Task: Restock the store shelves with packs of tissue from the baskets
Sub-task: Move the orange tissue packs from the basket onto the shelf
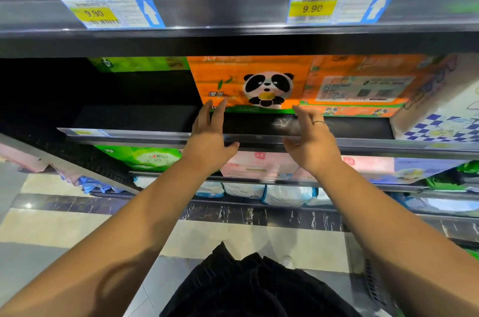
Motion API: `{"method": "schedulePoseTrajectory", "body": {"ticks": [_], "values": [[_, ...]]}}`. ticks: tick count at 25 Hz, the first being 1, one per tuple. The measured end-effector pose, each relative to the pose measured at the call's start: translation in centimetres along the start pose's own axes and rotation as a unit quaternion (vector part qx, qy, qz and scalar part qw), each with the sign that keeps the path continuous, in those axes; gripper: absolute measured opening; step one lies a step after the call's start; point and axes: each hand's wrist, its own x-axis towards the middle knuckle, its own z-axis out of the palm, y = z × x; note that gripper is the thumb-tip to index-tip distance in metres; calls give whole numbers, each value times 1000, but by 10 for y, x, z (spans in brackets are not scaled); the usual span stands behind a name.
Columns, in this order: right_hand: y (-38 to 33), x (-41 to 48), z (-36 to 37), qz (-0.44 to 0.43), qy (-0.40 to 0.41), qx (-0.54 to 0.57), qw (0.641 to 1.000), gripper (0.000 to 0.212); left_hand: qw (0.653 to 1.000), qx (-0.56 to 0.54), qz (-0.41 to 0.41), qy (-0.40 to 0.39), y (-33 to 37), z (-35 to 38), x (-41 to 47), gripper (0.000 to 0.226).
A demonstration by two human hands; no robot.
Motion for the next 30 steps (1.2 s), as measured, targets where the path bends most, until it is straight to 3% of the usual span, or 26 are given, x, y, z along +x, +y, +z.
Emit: {"method": "schedulePoseTrajectory", "body": {"ticks": [4, 8, 13, 19, 30], "values": [[27, -45, -17, 7, 43, -119, 992, 74, 995, 74, 59, 13, 26, 18, -26, 98], [53, -99, -28, 30, 85, -143, 986, 74, 985, 97, 144, -2, 61, 40, -50, 95], [77, -176, -30, 142, 54, -187, 971, 83, 956, 118, 264, -55, 99, 71, -75, 94], [86, -294, -21, 314, 54, -175, 932, 81, 893, 161, 400, -129, 131, 120, -126, 97], [155, -537, -31, 571, 80, -94, 812, 72, 738, 206, 597, -238, 259, 228, -282, 92]]}}
